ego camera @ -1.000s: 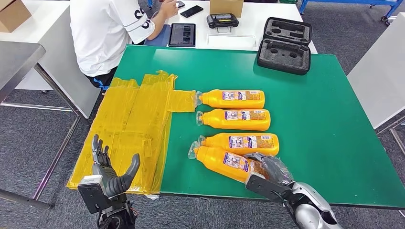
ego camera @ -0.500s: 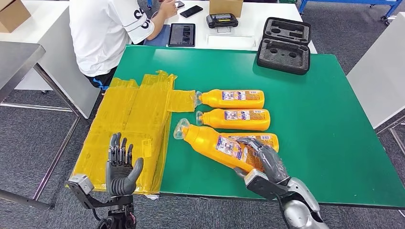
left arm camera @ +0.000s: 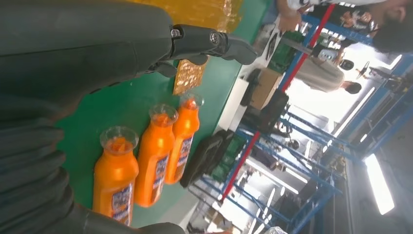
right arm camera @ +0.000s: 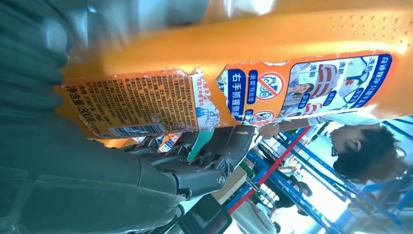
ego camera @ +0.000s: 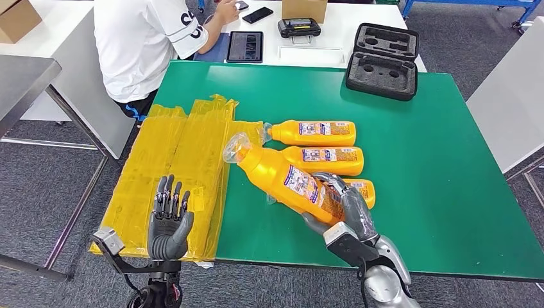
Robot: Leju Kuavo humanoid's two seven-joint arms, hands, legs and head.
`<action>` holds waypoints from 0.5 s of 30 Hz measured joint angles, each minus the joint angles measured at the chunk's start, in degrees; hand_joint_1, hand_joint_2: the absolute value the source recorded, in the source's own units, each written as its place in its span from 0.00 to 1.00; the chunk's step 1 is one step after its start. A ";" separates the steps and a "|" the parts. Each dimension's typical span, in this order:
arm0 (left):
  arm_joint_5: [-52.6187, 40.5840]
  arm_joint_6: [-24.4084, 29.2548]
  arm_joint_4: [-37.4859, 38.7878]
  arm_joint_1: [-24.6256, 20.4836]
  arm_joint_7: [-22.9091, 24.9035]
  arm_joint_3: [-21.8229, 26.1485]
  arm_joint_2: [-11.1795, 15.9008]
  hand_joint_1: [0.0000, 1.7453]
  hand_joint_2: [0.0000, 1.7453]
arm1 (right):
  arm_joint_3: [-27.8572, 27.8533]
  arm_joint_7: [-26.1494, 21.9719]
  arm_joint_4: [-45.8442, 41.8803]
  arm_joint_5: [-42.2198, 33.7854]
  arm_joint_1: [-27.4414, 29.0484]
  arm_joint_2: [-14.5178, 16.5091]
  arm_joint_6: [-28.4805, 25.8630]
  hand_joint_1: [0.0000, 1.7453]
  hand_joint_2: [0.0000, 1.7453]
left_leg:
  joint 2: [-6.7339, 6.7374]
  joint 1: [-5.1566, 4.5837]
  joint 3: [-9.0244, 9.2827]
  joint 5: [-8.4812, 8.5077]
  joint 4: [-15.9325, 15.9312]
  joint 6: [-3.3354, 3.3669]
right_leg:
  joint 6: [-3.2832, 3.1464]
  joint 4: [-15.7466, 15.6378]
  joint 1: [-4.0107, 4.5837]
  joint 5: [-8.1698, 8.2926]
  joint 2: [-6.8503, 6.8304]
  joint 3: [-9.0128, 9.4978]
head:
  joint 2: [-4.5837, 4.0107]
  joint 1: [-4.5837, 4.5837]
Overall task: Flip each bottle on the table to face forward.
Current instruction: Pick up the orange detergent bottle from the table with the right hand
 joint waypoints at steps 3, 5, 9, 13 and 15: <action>3.73 -5.94 0.90 -0.41 1.95 -0.06 0.05 0.00 1.00 | -0.82 -1.26 0.14 -0.24 -0.21 1.35 1.05 1.00 1.00 | 0.01 0.01 0.00 0.00 0.00 0.00 | 0.00 0.00 0.01 0.00 0.01 -0.01 | 0.00 -0.01; 6.55 -11.22 1.95 -0.99 3.56 -0.55 0.14 0.00 1.00 | -1.23 -2.13 0.66 -0.95 -0.71 2.23 2.28 1.00 1.00 | 0.00 0.01 0.00 0.00 0.00 0.00 | 0.00 0.00 0.01 0.00 0.01 -0.01 | 0.00 -0.01; 8.20 -18.71 4.22 -2.18 5.44 -2.32 0.34 0.00 1.00 | -1.35 -3.78 3.22 -2.80 -1.80 3.83 5.05 1.00 1.00 | 0.00 0.01 0.00 0.01 0.00 0.00 | 0.00 0.01 0.01 0.00 0.01 0.00 | 0.00 0.00; 9.02 -23.17 7.04 -3.93 7.29 -3.99 0.40 0.00 1.00 | -0.48 -5.32 7.31 -5.01 -3.36 5.79 8.45 1.00 1.00 | 0.01 0.01 0.00 0.02 0.00 -0.01 | 0.00 0.02 0.01 0.01 0.01 0.00 | 0.00 -0.01; 9.33 -24.33 8.59 -4.88 7.76 -4.60 0.39 0.00 1.00 | 0.49 -5.88 9.41 -5.87 -4.04 6.80 9.53 1.00 1.00 | 0.01 0.01 0.00 0.03 0.00 -0.01 | 0.00 0.02 0.01 0.01 0.01 0.00 | 0.00 -0.01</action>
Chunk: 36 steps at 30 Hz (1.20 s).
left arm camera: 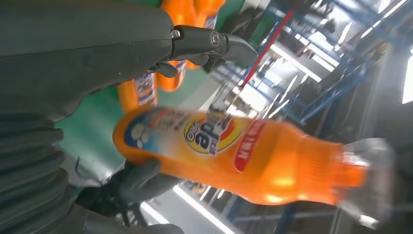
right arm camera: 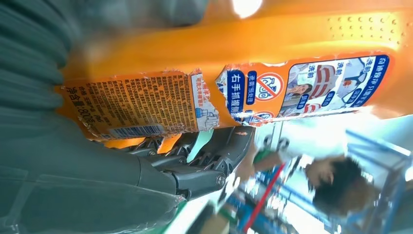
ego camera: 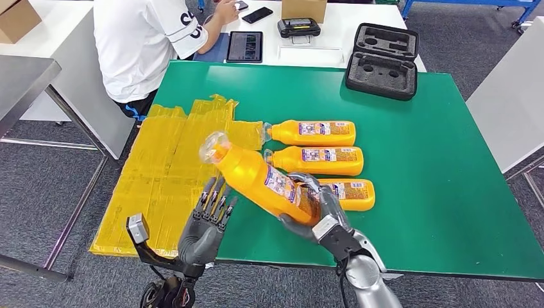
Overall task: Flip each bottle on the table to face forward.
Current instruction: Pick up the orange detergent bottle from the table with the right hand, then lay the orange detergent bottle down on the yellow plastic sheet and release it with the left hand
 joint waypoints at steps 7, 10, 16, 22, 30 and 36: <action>0.78 -1.67 3.85 -2.20 0.80 -1.26 -0.08 0.00 1.00 | 4.11 -0.88 5.87 -1.63 -1.58 2.30 1.07 1.00 1.00 | 0.00 0.01 0.00 0.00 0.00 0.00 | 0.00 0.01 0.00 -0.01 0.00 -0.01 | 0.00 0.00; 0.57 -1.61 4.87 -2.64 0.85 -1.50 -0.08 0.00 1.00 | 5.19 -0.89 7.36 -2.11 -1.79 2.53 1.23 1.00 1.00 | 0.00 0.01 -0.01 0.00 0.00 0.00 | 0.00 0.00 0.00 -0.01 -0.01 -0.01 | 0.00 0.01; 0.23 -1.43 6.12 -2.96 0.84 -1.59 -0.08 0.00 1.00 | 6.06 -0.89 8.93 -2.29 -1.88 2.61 1.26 1.00 1.00 | 0.00 0.00 -0.01 0.00 0.00 0.00 | 0.00 0.00 -0.01 -0.01 0.00 -0.01 | 0.00 0.01; 0.18 -1.39 6.68 -3.09 0.84 -1.59 -0.08 0.00 1.00 | 6.19 -0.89 9.80 -2.33 -1.92 2.87 1.32 1.00 1.00 | 0.00 0.01 -0.01 0.00 0.00 -0.01 | 0.00 0.01 0.01 0.00 0.00 -0.01 | 0.00 0.01; 0.03 -1.35 7.59 -3.50 0.57 -1.60 -0.08 0.00 1.00 | 7.98 -0.89 11.24 -2.42 -2.09 2.96 2.88 1.00 1.00 | 0.00 0.01 -0.01 0.00 0.00 -0.01 | 0.00 0.00 0.00 -0.01 0.00 -0.02 | 0.00 0.01; 1.03 -1.20 8.82 -3.85 0.06 -1.50 -0.07 0.00 1.00 | 9.55 -0.62 12.55 -2.27 -1.71 2.85 2.94 1.00 1.00 | 0.01 0.01 -0.01 0.00 0.00 -0.01 | 0.00 0.00 0.00 -0.01 0.00 -0.03 | 0.00 0.00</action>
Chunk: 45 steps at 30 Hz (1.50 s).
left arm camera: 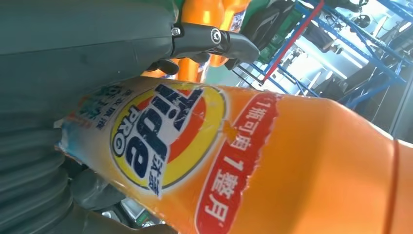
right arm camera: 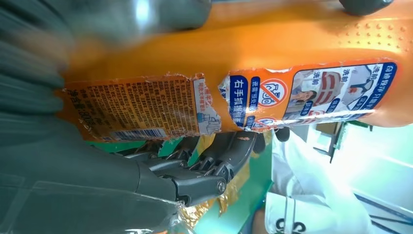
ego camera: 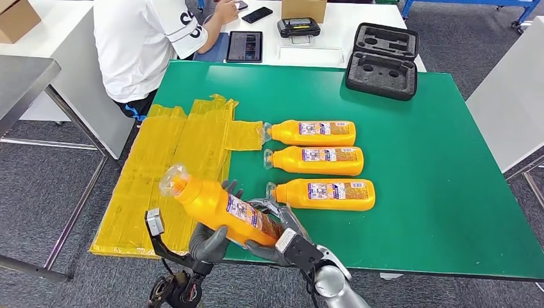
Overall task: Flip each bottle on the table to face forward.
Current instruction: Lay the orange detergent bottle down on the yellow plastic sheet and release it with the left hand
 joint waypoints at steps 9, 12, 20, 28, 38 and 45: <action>-0.56 1.13 0.88 0.58 -0.51 0.24 0.03 0.00 1.00 | 1.85 0.21 2.41 0.02 -0.65 -0.27 0.47 1.00 1.00 | 0.01 0.00 0.00 0.00 0.00 0.00 | 0.00 0.00 0.00 0.00 0.00 -0.02 | 0.00 0.00; -0.74 1.21 1.37 0.63 -0.51 0.26 0.03 0.00 1.00 | 2.26 0.21 2.93 0.01 -0.74 -0.48 0.46 1.00 1.00 | 0.02 0.00 0.00 0.00 0.00 0.00 | 0.00 0.00 0.00 0.00 0.01 -0.03 | 0.00 0.01; -0.73 1.49 2.16 0.74 -1.00 0.40 0.04 0.00 1.00 | 3.11 0.45 3.73 0.01 -0.90 -0.72 0.73 1.00 1.00 | 0.02 0.00 0.00 0.00 0.00 0.00 | 0.00 0.00 0.00 0.00 0.02 -0.04 | 0.00 0.00; -0.20 4.05 1.22 1.82 -2.86 0.49 0.16 0.00 1.00 | 4.68 0.13 5.92 -0.20 -2.56 -0.95 1.79 1.00 1.00 | 0.03 0.00 0.00 0.00 0.00 0.00 | 0.00 0.00 0.00 0.00 0.04 -0.04 | 0.00 0.01; 0.20 6.17 -3.08 3.38 -4.81 1.16 0.16 0.00 1.00 | 5.96 -0.20 6.98 -0.78 -3.54 -0.93 2.06 1.00 1.00 | 0.04 0.00 0.00 0.00 0.00 0.00 | 0.00 0.00 0.00 0.00 0.04 -0.05 | 0.00 0.00; -0.34 7.60 -4.82 3.87 -5.57 1.95 0.14 0.00 1.00 | 6.26 -0.23 7.55 -0.94 -3.65 -0.93 2.06 1.00 1.00 | 0.04 0.00 0.00 0.00 0.00 0.00 | 0.00 0.00 0.00 0.00 0.04 -0.05 | 0.00 0.01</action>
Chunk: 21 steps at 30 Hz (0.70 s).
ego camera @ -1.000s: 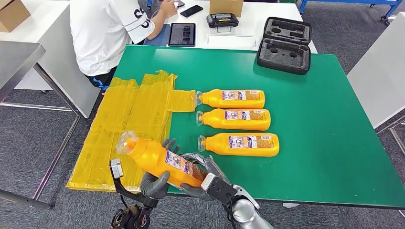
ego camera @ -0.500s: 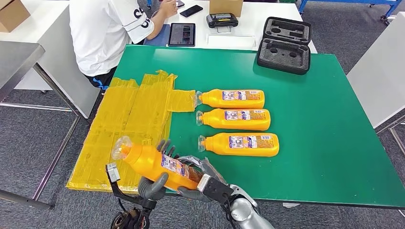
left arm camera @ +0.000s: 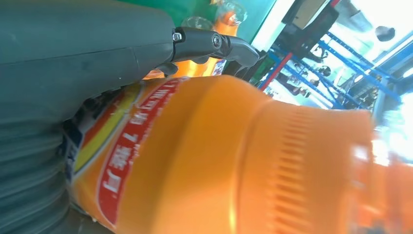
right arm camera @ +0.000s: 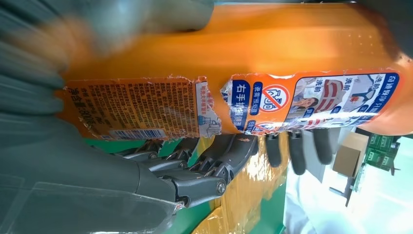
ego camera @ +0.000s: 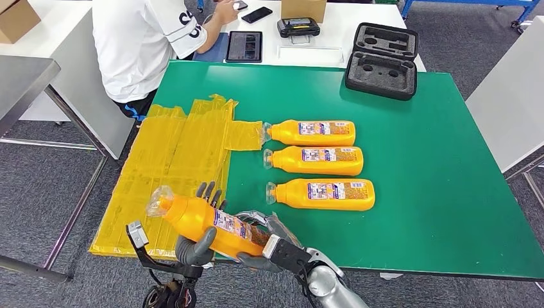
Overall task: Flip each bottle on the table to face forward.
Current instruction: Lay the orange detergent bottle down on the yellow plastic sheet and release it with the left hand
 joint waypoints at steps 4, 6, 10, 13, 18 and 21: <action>-0.37 0.31 -0.39 0.03 -0.06 0.41 -0.07 0.00 1.00 | 0.07 -0.02 0.24 -0.11 -0.07 0.00 0.04 1.00 1.00 | 0.00 0.00 0.00 0.00 0.00 0.00 | 0.00 0.00 0.00 0.00 0.00 0.00 | 0.00 0.00; -0.56 0.52 -0.50 0.03 -0.06 0.50 -0.15 0.00 1.00 | 0.13 -0.02 0.33 -0.15 -0.13 0.00 0.07 1.00 1.00 | 0.00 0.00 0.00 0.00 0.00 0.00 | 0.00 0.00 0.00 0.00 0.00 0.00 | 0.00 0.00; -1.03 0.54 -0.64 0.03 -0.28 0.54 -0.20 0.07 1.00 | 0.20 -0.02 0.45 -0.16 -0.17 -0.01 0.07 1.00 1.00 | 0.00 0.00 0.00 0.00 0.00 0.00 | 0.00 0.00 0.00 0.00 0.00 0.00 | 0.00 -0.01; -1.25 0.30 -0.65 0.03 -0.70 0.54 -0.20 0.63 1.00 | 0.23 -0.02 0.50 -0.18 -0.17 -0.02 0.07 1.00 1.00 | 0.00 0.00 0.00 0.00 0.00 0.00 | 0.00 0.00 0.00 0.00 0.00 -0.01 | 0.00 -0.01; -2.09 -0.16 -0.65 0.00 -1.51 0.53 -0.19 1.00 1.00 | 0.22 0.01 0.52 -0.27 -0.19 -0.02 0.07 1.00 1.00 | 0.01 0.00 0.00 0.00 0.00 0.00 | 0.00 0.00 0.00 0.00 0.01 -0.01 | 0.00 0.00; -2.29 -0.37 -0.65 -0.01 -1.76 0.53 -0.20 1.00 1.00 | 0.22 0.01 0.54 -0.29 -0.22 -0.02 0.07 1.00 1.00 | 0.01 0.00 0.00 0.00 0.00 0.00 | 0.00 0.00 0.00 0.00 0.01 -0.02 | 0.00 0.00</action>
